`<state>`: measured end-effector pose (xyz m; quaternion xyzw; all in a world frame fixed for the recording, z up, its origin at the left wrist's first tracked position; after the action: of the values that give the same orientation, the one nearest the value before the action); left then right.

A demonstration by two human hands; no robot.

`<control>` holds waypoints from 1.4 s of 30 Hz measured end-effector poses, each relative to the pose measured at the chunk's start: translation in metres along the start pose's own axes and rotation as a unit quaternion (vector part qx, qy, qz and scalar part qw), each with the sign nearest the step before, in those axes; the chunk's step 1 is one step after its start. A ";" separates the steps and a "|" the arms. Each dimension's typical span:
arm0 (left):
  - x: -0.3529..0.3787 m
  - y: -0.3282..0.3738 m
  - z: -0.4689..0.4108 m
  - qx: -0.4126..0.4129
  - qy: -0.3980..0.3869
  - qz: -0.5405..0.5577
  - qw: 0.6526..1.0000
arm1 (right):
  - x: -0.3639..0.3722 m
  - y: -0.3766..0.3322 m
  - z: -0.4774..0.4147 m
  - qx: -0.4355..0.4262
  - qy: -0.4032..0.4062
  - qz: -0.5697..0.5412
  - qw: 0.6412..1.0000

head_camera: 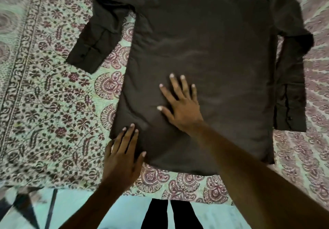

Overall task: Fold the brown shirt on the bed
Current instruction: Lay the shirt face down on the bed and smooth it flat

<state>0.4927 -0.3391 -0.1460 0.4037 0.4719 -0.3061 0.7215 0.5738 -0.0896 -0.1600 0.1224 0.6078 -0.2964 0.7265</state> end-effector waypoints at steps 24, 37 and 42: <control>-0.054 -0.055 -0.079 -0.017 0.081 0.105 0.991 | 0.047 -0.130 0.072 -0.267 -0.053 0.025 0.962; 0.003 0.009 -0.032 -0.041 -0.016 -0.059 0.997 | 0.036 0.066 0.245 0.304 -0.025 -0.028 0.952; -0.001 0.056 -0.049 -0.041 0.009 -0.038 0.998 | 0.015 0.075 0.216 0.298 0.048 -0.059 0.951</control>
<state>0.5171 -0.2689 -0.1395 0.3579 0.5059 -0.3099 0.7210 0.7930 -0.1505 -0.1377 0.3116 0.5316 -0.5002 0.6084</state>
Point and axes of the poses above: each hand's wrist, its own z-axis away from the middle knuckle, its own x-axis out of the palm, y = z × x, the point moved 4 cm from there along -z, towards the middle knuckle, and after that the axes turned 5 degrees about -y, right-handed, at the moved point
